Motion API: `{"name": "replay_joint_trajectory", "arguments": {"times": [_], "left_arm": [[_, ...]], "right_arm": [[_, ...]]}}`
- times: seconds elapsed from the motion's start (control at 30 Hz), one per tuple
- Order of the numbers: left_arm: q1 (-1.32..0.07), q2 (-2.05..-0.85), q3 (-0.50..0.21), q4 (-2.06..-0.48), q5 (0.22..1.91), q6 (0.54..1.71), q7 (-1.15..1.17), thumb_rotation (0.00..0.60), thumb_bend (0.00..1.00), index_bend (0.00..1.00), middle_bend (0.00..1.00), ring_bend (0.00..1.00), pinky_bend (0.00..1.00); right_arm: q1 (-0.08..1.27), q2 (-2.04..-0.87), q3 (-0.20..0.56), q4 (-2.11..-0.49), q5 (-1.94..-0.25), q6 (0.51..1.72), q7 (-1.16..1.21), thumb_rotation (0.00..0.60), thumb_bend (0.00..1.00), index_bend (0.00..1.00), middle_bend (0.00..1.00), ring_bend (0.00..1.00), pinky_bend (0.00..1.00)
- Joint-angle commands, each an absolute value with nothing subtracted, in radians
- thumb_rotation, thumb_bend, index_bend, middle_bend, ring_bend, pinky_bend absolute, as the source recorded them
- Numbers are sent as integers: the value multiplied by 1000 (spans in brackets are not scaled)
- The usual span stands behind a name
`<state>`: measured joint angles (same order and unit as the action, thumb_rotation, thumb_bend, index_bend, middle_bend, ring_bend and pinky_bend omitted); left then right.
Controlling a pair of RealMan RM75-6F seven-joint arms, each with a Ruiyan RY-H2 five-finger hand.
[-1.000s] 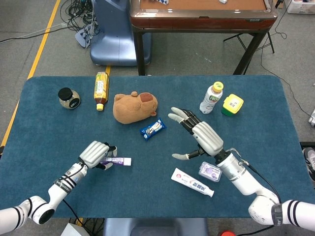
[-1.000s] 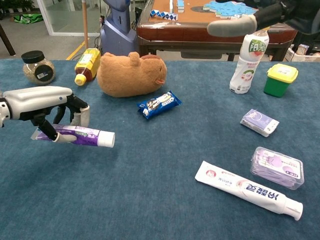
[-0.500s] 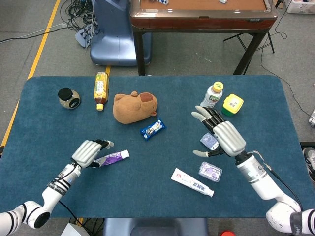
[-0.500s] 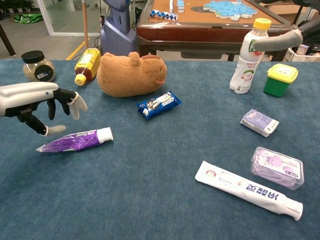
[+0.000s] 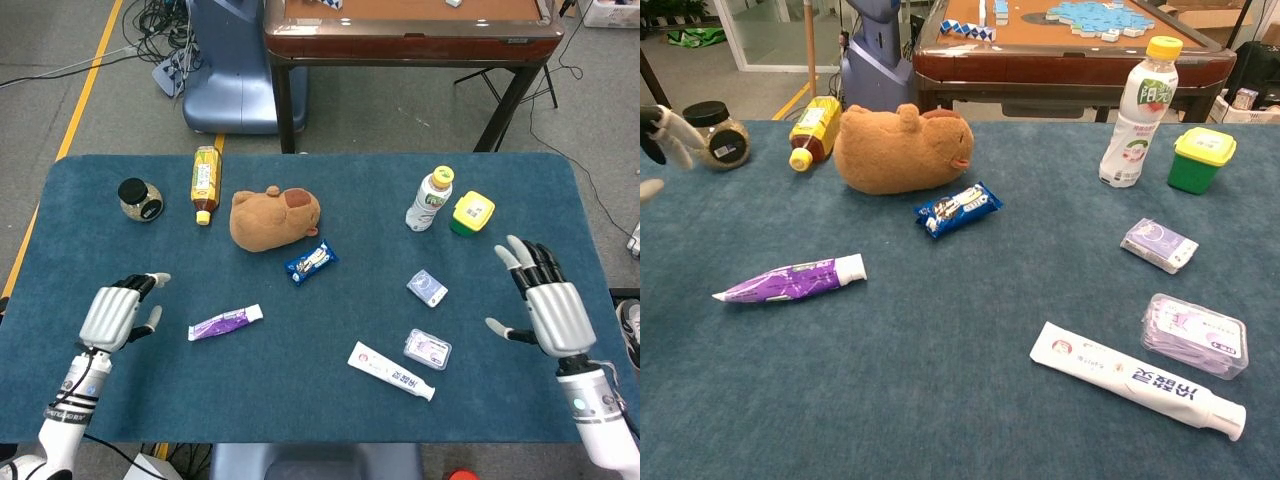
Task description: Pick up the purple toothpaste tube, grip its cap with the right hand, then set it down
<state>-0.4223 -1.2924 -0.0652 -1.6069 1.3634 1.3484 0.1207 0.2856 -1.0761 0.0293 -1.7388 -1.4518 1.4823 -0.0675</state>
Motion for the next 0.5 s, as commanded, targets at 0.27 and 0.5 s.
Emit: {"name": "replay_joint_trajectory", "arguments": {"times": [0.27,0.5], "left_arm": [[-292,-1287,-21,-1642,1425,1522,291,600,430,276,333,297,407],[-255,-1284,-15,-1661,1436,1544,322,600,430,281,334,296,406]], "right_arm": [[146,-1100,-7,-1716,-1400,1564,-100,600,81,0,2,0,0],[106,-1086,-1,-1744,-1365,1560,-113,600,104,0,3,0,0]]}}
